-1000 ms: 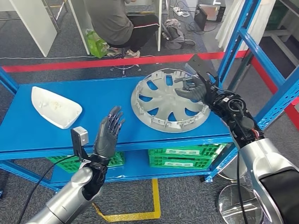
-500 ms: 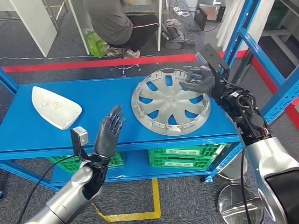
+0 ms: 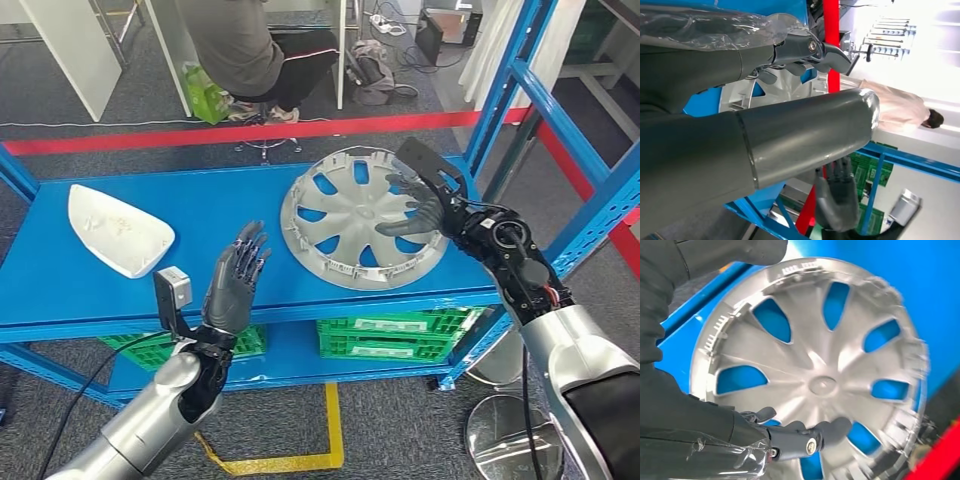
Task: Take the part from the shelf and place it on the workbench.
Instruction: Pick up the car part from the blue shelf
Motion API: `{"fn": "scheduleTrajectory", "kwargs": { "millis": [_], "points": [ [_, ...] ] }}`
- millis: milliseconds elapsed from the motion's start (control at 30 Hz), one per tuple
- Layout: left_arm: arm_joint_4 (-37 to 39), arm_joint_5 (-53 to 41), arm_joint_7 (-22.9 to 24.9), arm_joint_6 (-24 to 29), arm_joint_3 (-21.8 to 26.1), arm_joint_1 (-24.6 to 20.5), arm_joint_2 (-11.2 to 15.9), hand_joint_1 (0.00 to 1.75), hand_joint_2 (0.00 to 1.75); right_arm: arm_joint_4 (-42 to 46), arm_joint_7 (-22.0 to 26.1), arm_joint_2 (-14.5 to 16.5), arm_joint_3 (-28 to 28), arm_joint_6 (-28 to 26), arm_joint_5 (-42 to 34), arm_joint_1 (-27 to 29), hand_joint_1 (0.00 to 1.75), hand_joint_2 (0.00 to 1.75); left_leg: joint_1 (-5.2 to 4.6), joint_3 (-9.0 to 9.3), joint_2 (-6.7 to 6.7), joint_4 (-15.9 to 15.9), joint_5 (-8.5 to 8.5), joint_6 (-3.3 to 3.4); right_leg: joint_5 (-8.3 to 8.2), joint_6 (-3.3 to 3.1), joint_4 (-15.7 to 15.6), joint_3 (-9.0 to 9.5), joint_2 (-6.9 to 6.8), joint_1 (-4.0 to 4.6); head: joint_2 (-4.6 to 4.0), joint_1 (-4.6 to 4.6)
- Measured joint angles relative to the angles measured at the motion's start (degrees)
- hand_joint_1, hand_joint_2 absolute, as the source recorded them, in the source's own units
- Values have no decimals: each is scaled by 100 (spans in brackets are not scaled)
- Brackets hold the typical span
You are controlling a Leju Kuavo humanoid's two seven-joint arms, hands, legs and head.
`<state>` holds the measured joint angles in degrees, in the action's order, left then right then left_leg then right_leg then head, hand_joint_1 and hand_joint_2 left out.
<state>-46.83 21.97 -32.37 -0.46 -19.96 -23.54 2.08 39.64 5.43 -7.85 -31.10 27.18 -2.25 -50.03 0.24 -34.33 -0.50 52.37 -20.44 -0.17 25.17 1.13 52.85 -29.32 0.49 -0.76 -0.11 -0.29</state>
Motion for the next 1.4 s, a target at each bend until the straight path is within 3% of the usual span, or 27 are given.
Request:
{"fn": "scheduleTrajectory", "kwargs": {
  "millis": [533, 833, 1400],
  "points": [
    [2, 85, 98, 106, 0, -2, -20, 0, 0, -778, -32, 2, -526, 417, 314, 66, 0, 175, 0, -7, -4, 0, 0, 0, 0, 0, 0, -1, -7, 0, 0, -1],
    [2, 148, 109, 155, 0, -7, -20, 0, 0, -1272, 205, 1, -871, 854, 590, -60, 0, 175, 0, -5, -3, 1, 0, 0, 0, 0, 0, -2, -7, 0, 0, -2],
    [2, 222, 92, 155, -1, -54, -20, 0, 0, -1617, 316, 4, -1404, 932, 1287, -314, 0, 175, 0, -4, -3, 4, 1, 0, -1, 1, 0, 5, -7, 0, 0, 1]
  ]
}}
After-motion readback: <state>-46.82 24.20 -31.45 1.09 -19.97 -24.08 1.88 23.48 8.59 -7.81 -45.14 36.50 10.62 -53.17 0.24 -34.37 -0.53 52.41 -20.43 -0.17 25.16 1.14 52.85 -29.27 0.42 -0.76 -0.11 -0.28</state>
